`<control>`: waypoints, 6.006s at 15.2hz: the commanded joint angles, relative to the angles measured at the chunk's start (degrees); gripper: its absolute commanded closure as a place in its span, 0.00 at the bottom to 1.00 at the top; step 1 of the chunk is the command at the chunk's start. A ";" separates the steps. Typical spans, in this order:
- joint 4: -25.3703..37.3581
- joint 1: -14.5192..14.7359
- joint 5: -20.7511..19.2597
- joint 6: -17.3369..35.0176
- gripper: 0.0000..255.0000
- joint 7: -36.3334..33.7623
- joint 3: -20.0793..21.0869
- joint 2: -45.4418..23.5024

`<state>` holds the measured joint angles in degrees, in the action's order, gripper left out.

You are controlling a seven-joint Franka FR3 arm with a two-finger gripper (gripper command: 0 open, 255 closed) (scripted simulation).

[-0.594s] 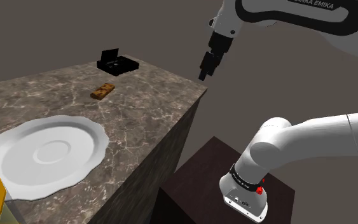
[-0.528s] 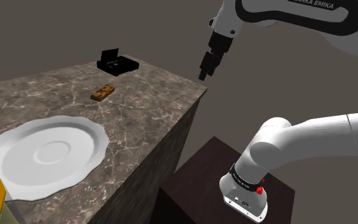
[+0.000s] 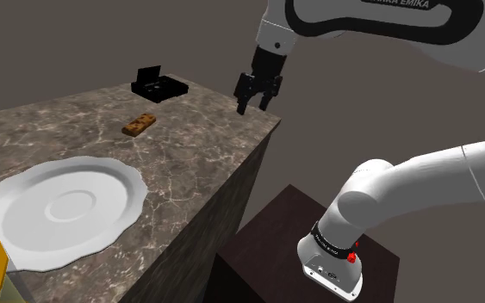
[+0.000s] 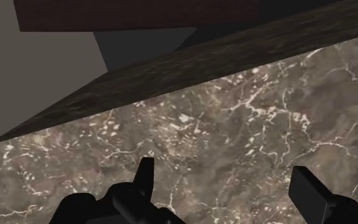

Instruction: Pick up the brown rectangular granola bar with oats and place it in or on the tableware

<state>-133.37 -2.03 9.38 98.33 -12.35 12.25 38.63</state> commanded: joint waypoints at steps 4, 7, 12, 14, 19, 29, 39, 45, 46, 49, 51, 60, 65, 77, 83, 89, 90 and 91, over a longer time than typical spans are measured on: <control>5.07 -2.21 1.94 3.61 0.00 -15.44 7.64 -8.21; 9.35 -3.83 1.59 5.54 0.00 -24.80 12.06 -14.28; 18.39 -6.47 -2.14 7.84 0.00 -41.10 18.74 -26.22; 22.68 -7.04 -4.83 8.24 0.00 -47.89 20.89 -31.64; 35.26 -5.49 -13.39 7.24 0.00 -64.49 23.34 -46.26; 48.86 0.14 -21.15 6.09 0.00 -78.43 20.78 -61.44; 46.56 0.00 -21.43 8.67 0.00 -78.67 20.63 -61.79; 46.57 -0.01 -21.42 8.65 1.00 -78.65 20.62 -61.78; 46.55 -0.03 -21.41 8.65 1.00 -78.63 20.63 -61.75; 46.58 -0.05 -21.41 8.63 1.00 -78.60 20.62 -61.76; 47.19 0.04 -21.35 7.95 1.00 -78.61 20.68 -61.68; 53.90 0.78 -21.02 1.14 1.00 -78.23 20.99 -61.45; 58.48 1.53 -21.19 -2.96 1.00 -78.14 21.07 -61.91; 54.89 8.77 -20.53 -3.01 1.00 -89.49 24.72 -58.35; 55.91 14.63 -21.71 -3.64 1.00 -97.04 26.66 -59.23; 60.25 22.09 -24.26 -5.51 1.00 -104.84 28.02 -62.54; 61.34 23.53 -24.80 -5.97 1.00 -106.13 28.15 -63.33; 61.72 24.02 -24.98 -6.13 1.00 -106.54 28.17 -63.60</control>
<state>-72.37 21.11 -15.27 92.57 -118.04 40.34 -24.52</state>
